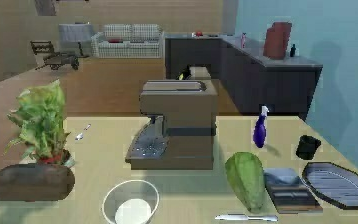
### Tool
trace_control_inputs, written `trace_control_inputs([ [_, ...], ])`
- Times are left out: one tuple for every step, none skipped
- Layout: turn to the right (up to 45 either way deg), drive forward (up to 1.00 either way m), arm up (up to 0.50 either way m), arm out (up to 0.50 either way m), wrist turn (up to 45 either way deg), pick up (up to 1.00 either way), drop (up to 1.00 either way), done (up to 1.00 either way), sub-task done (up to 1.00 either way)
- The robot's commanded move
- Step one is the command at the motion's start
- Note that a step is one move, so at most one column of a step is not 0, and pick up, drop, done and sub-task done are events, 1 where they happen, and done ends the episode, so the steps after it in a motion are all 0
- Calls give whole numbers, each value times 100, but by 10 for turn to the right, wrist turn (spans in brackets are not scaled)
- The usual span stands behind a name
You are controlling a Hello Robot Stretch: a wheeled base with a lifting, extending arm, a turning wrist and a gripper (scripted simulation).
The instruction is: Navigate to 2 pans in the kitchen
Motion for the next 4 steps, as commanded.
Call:
trace_control_inputs([
  [-450, 0, 0, 0, 0, 0, 0, 0, 0],
  [-450, 0, 0, 0, 0, 0, 0, 0, 0],
  [0, 100, 0, 0, 0, 0, 0, 0, 0],
  [300, 0, 0, 0, 0, 0, 0, 0, 0],
])
